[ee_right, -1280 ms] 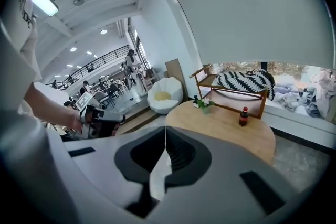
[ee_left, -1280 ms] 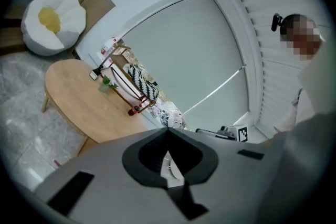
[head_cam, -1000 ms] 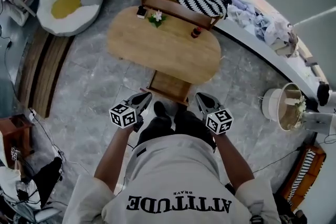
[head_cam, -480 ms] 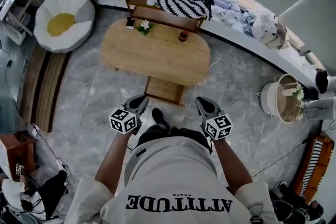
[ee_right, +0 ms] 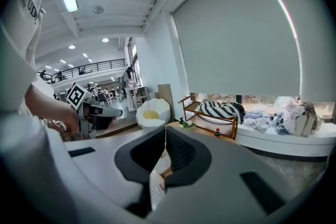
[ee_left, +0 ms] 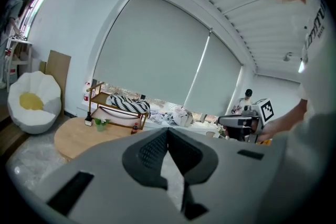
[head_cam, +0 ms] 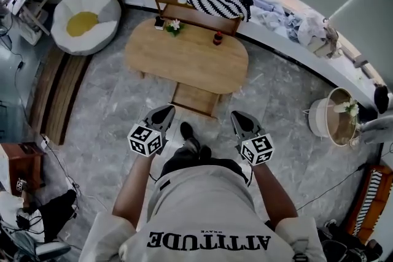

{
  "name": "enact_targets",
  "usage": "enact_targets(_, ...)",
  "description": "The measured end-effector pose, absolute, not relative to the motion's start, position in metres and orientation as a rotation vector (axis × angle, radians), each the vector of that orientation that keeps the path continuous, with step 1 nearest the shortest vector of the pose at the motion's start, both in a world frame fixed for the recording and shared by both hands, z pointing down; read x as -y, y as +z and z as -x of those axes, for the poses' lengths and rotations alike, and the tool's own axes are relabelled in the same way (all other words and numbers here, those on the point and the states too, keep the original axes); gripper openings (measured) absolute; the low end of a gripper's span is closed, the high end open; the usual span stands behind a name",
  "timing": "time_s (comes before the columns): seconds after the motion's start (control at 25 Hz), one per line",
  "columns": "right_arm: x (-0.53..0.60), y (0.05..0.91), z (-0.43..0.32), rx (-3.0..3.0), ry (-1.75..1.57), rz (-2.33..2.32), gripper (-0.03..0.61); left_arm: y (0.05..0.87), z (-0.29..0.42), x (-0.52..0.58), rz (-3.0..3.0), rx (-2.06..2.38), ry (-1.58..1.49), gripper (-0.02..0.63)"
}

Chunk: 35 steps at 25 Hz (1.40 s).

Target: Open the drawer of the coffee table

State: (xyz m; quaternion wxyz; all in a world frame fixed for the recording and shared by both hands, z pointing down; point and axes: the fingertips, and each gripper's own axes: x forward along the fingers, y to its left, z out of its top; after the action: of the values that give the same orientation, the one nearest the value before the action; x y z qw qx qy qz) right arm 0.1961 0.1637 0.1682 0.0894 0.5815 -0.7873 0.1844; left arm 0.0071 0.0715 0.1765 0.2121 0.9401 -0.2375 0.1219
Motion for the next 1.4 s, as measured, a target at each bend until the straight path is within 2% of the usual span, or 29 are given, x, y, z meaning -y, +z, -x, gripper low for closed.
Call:
enact_targets(0.56,-0.207,0.128,-0.2,2.389,0.453,-1.793,0.018,0.127,0.005,-0.121,-2.725,0.747,0.325,0.02)
enact_targets(1.4,-0.215,0.112,-0.16,2.267,0.378,-1.937,0.018,0.098,0.082,-0.103,-2.808,0.804,0.268,0.02)
